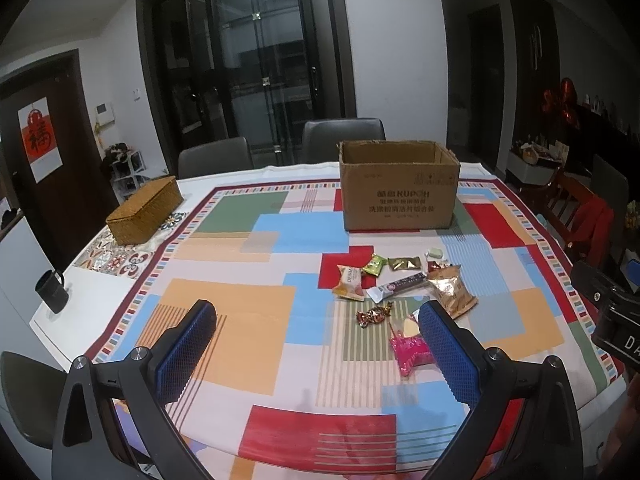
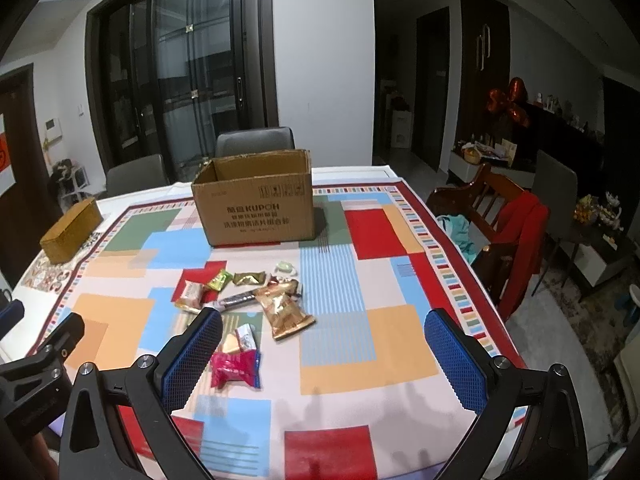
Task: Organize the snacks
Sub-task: 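Move both tools toward the scattered snacks in front of the box, then grasp the pink pastry with the left tool while the right tool grasps the gold Fortune Biscuits bag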
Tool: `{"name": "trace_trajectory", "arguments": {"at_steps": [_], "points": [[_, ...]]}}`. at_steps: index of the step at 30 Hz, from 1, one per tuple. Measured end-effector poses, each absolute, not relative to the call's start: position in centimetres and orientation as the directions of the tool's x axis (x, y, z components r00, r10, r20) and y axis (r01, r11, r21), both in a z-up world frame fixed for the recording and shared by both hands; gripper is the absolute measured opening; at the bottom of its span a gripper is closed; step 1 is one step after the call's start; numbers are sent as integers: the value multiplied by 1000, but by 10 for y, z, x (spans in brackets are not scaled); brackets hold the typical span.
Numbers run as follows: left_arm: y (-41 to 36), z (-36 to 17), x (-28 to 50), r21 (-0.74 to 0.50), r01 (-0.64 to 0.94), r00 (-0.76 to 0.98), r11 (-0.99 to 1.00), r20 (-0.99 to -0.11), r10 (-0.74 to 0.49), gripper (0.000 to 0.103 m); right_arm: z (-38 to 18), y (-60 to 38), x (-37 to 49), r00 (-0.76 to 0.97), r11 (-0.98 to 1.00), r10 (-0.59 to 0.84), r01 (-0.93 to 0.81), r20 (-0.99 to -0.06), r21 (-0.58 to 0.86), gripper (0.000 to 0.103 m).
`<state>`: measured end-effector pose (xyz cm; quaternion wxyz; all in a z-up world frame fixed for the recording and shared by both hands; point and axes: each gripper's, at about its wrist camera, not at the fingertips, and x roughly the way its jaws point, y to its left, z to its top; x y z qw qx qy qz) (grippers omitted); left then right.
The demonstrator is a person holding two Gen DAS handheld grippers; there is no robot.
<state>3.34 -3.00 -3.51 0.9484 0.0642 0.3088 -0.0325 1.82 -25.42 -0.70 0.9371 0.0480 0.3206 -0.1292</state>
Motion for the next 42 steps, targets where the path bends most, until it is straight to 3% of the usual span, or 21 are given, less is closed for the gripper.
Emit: {"name": "trace_trajectory", "arguments": {"at_steps": [42], "points": [[-104, -127, 112, 17, 112, 517, 994, -855, -44, 103, -85, -292, 131, 592, 997, -69, 70, -803, -34, 102]]}}
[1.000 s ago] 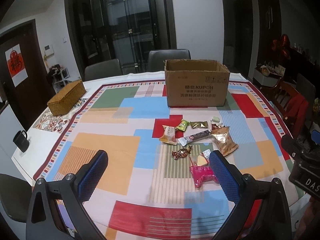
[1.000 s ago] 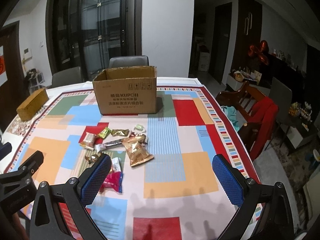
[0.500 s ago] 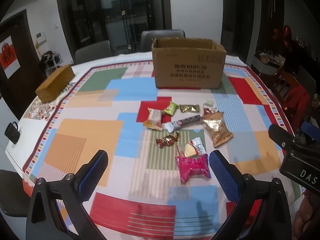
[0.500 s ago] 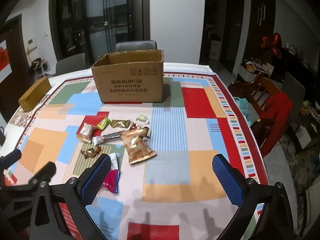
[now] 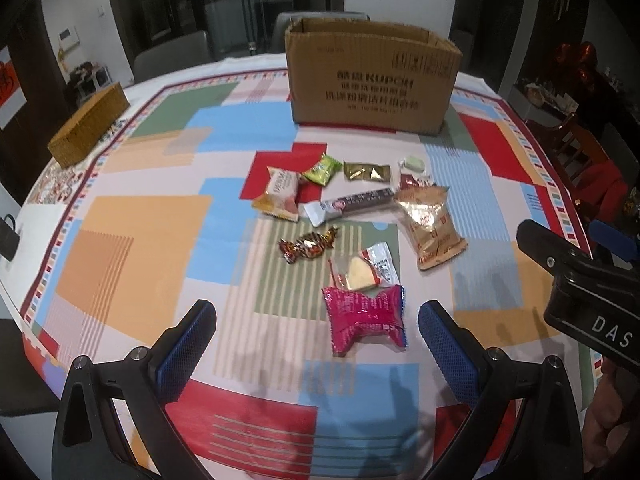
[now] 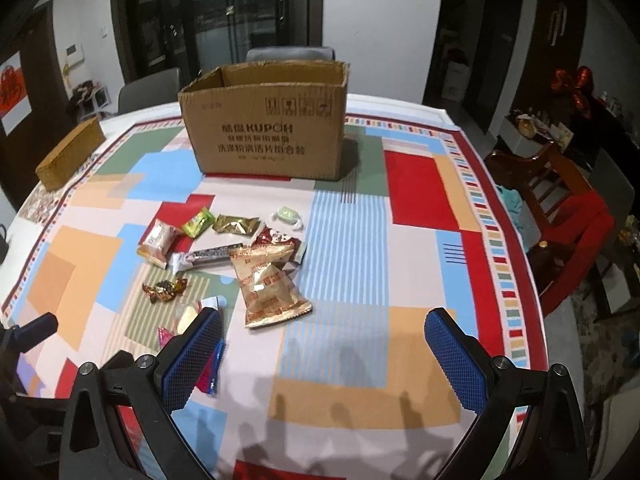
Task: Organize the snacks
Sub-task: 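Grasp the pink pastry with the left tool while the right tool grasps the gold Fortune Biscuits bag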
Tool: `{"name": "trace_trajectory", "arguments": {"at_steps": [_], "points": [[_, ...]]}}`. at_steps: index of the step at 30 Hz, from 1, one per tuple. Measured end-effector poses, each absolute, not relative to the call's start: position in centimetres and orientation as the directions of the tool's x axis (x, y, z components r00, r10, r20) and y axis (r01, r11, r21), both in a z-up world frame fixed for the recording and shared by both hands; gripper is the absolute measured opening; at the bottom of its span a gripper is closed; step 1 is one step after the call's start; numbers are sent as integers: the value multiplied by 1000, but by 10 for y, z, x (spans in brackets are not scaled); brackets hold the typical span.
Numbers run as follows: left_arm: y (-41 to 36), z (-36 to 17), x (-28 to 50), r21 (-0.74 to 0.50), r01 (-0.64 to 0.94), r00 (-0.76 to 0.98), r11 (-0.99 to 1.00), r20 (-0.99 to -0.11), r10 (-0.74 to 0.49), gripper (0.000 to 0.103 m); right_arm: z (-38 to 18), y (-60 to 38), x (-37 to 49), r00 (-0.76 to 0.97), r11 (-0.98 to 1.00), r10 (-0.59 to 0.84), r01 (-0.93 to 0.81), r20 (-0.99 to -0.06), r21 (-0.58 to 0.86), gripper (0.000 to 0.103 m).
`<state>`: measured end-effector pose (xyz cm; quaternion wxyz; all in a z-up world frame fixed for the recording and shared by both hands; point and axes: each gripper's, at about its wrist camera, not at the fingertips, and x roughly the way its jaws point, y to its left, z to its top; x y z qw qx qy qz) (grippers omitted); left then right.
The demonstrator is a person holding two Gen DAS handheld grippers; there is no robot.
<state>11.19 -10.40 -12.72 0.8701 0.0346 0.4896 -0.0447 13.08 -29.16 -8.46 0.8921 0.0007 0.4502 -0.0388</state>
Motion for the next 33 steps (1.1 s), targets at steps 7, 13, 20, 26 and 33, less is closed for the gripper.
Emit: {"name": "trace_trajectory", "arguments": {"at_steps": [7, 13, 20, 26, 33], "points": [[-114, -146, 125, 2, 104, 456, 995, -889, -46, 103, -96, -292, 151, 560, 998, -59, 34, -827, -48, 102], [-118, -164, 135, -8, 89, 402, 996, -915, -43, 103, -108, -289, 164, 530, 998, -55, 11, -846, -58, 102], [-121, -182, 146, -26, 74, 328, 997, -944, -49, 103, -124, -283, 183, 470, 997, -49, -30, -881, -71, 102], [-122, -193, 153, -28, 68, 297, 997, -954, -47, 103, -138, -276, 199, 413, 996, -25, -63, -910, -56, 102], [-122, -206, 160, -52, 84, 260, 995, -963, -72, 98, -154, -268, 213, 367, 995, -6, -91, -930, -42, 102]]}}
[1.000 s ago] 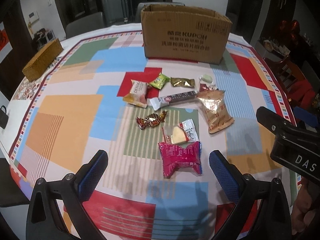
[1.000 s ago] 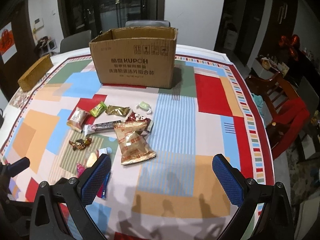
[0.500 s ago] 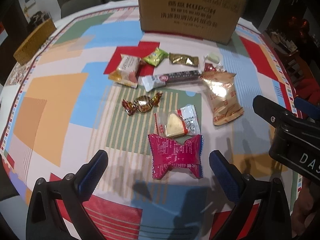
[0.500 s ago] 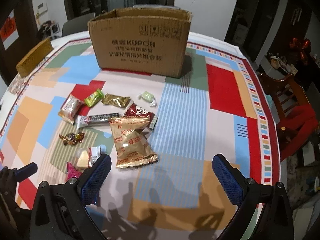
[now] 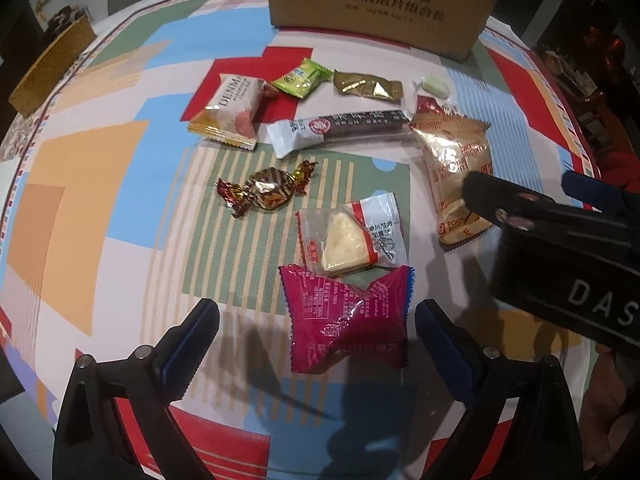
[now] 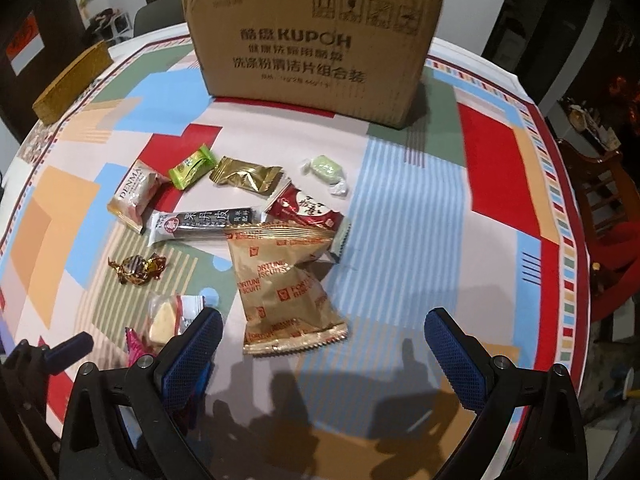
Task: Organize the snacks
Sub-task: 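Grasp the pink pastry with the left tool while the right tool grasps the gold Fortune Biscuits bag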
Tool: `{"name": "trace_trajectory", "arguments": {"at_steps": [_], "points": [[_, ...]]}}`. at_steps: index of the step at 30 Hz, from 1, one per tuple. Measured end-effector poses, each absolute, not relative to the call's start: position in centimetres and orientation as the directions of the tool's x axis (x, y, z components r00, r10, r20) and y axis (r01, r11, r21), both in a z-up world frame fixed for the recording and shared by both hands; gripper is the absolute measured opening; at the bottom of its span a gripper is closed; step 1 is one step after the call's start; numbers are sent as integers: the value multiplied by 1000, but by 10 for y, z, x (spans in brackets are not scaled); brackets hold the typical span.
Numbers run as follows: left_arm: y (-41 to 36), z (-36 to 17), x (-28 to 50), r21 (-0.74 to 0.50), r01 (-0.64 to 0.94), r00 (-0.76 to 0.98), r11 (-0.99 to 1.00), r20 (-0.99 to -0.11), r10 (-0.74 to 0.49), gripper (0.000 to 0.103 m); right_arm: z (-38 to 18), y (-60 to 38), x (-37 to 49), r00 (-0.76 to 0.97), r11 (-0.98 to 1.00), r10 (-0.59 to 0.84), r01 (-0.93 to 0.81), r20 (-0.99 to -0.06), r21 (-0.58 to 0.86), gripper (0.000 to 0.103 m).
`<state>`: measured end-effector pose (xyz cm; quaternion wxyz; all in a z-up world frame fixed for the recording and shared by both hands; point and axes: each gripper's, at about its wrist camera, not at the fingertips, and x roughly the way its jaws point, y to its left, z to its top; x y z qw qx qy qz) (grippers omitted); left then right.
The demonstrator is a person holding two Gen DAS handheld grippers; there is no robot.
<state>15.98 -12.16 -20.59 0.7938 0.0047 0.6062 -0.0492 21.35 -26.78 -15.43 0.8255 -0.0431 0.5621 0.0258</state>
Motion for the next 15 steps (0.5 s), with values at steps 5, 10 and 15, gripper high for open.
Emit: {"name": "trace_trajectory", "arguments": {"at_steps": [5, 10, 15], "points": [[-121, -215, 160, -73, 95, 234, 993, -968, -93, 87, -164, -260, 222, 348, 991, -12, -119, -938, -57, 102], [-121, -217, 158, -79, 109, 234, 991, -967, -103, 82, -174, -256, 227, 326, 991, 2, -130, -945, -43, 92], [-118, -214, 160, -100, 119, 234, 988, -964, -126, 69, -180, -256, 230, 307, 993, 23, -116, -951, -14, 74]]}}
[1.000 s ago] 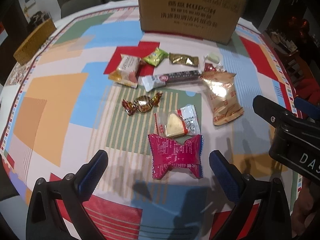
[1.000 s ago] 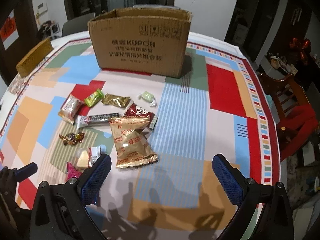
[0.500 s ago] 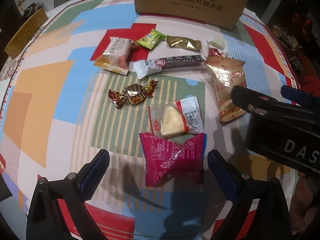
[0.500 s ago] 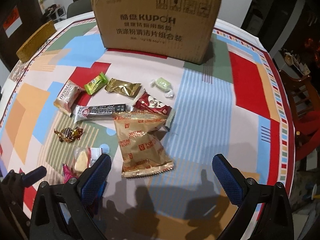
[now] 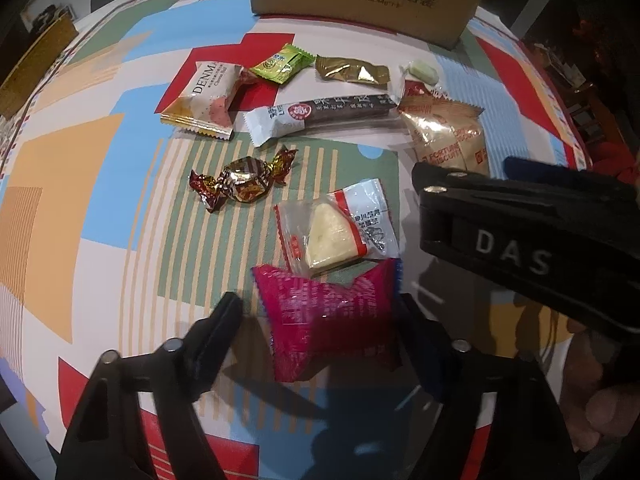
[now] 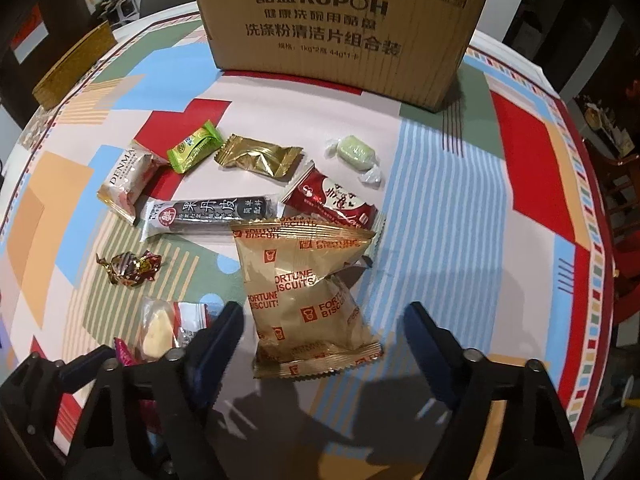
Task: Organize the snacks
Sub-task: 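Grasp the pink pastry with the left tool while the right tool grasps the gold Fortune Biscuits bag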
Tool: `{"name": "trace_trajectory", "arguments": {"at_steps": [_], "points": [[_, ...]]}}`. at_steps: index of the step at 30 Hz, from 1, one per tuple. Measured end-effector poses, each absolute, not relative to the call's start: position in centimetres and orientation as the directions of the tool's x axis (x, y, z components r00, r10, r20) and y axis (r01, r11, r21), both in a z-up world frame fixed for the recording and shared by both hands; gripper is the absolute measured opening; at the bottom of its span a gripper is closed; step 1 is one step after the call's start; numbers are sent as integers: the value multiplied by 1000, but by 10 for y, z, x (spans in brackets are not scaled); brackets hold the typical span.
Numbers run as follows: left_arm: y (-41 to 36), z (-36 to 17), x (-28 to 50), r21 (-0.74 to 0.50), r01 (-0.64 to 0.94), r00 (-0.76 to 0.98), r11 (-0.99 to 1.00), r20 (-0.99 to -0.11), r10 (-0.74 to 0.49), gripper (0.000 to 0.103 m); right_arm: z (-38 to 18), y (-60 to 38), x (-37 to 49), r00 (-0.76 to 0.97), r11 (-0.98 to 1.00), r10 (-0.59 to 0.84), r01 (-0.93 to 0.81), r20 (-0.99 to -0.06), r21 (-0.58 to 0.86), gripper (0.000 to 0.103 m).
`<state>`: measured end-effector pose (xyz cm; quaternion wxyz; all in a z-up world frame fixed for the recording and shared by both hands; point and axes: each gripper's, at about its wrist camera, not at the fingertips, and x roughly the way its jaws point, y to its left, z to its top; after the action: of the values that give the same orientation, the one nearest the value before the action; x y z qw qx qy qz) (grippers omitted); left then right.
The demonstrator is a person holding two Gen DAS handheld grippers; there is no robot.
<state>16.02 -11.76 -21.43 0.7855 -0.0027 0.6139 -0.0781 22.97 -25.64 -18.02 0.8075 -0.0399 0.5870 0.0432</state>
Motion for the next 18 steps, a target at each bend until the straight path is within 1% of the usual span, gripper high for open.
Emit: {"name": "trace_trajectory", "arguments": {"at_steps": [1, 2, 3, 6, 7, 9, 18], "points": [[-116, -213, 160, -106, 119, 236, 987, -963, -132, 65, -181, -256, 230, 305, 993, 27, -114, -952, -9, 71], [-114, -212, 161, -111, 119, 237, 987, -962, -137, 61, -181, -257, 230, 305, 994, 31, -113, -952, -4, 64], [-112, -212, 161, -117, 120, 234, 986, -962, -143, 61, -182, -256, 231, 302, 994, 34, -112, -953, 0, 59], [-112, -210, 159, -121, 143, 232, 982, -961, -153, 59, -185, -257, 230, 298, 994, 35, -113, -954, 2, 50], [-111, -210, 158, -128, 153, 231, 980, -960, -161, 58, -185, -257, 229, 301, 993, 33, -114, -953, -1, 49], [-112, -209, 157, -133, 165, 231, 977, -958, -169, 50, -184, -256, 228, 306, 993, 32, -115, -952, -4, 47], [-101, -200, 152, -156, 171, 249, 973, -949, -195, 43, -172, -256, 219, 339, 996, 30, -90, -940, 0, 44]]}}
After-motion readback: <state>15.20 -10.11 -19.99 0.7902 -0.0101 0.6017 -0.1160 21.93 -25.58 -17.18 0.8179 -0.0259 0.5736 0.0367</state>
